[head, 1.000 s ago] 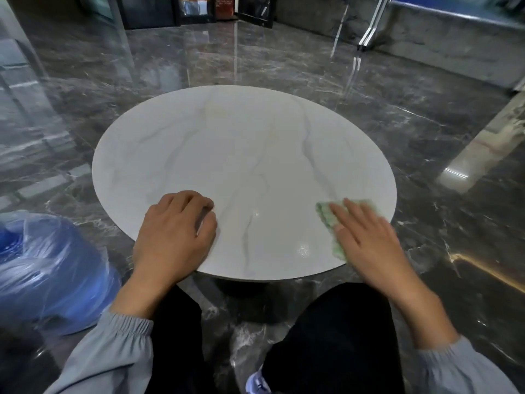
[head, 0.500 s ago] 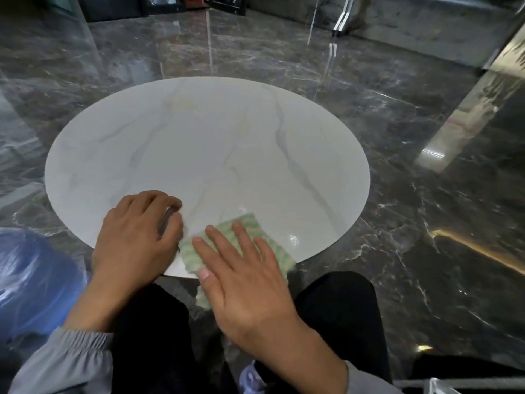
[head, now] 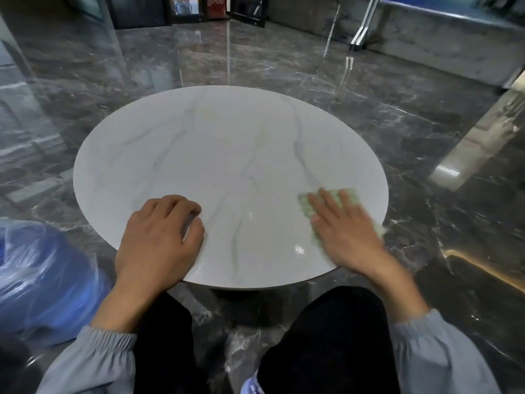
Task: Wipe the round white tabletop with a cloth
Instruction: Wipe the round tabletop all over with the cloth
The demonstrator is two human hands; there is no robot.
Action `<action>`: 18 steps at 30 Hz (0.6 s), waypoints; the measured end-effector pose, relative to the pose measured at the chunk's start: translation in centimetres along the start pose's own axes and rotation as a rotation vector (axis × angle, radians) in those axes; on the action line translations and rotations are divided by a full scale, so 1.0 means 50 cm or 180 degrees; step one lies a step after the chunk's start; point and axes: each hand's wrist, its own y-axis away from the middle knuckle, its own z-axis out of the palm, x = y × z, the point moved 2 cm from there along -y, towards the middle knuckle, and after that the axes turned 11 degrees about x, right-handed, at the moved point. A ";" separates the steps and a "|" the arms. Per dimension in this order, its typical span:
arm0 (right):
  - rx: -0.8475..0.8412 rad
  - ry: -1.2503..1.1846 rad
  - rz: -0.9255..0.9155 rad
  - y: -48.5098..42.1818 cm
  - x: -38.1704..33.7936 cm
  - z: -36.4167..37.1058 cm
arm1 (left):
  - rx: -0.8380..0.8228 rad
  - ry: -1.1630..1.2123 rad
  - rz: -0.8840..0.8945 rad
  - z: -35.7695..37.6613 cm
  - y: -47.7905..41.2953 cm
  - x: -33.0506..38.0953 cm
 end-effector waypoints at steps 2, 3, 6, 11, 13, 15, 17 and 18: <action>0.0187 -0.0110 -0.0579 0.060 -0.105 0.007 | 0.0041 0.0015 0.0000 0.002 0.001 -0.001; 0.0254 -0.0222 -0.0869 0.094 -0.155 0.009 | 0.0046 0.0023 0.0019 0.002 0.001 -0.002; 0.0220 -0.0617 -0.1365 0.159 -0.244 0.012 | 0.0005 0.0003 0.0090 0.004 0.000 -0.007; 0.0282 -0.0590 -0.0985 0.107 -0.162 -0.008 | -0.0030 -0.0018 0.0088 0.007 -0.002 -0.014; 0.0283 -0.0291 -0.0610 0.060 -0.092 -0.004 | -0.0114 -0.0027 0.0055 0.007 -0.005 -0.014; 0.0150 -0.0396 -0.0053 0.009 -0.013 -0.002 | -0.0146 -0.0042 0.0058 0.012 -0.007 -0.017; 0.0113 -0.0449 0.0242 -0.027 0.040 -0.002 | -0.0123 -0.0071 0.0071 0.014 -0.005 -0.020; 0.0097 -0.0431 0.0274 -0.037 0.051 -0.001 | -0.0110 -0.0082 0.0076 0.013 -0.006 -0.020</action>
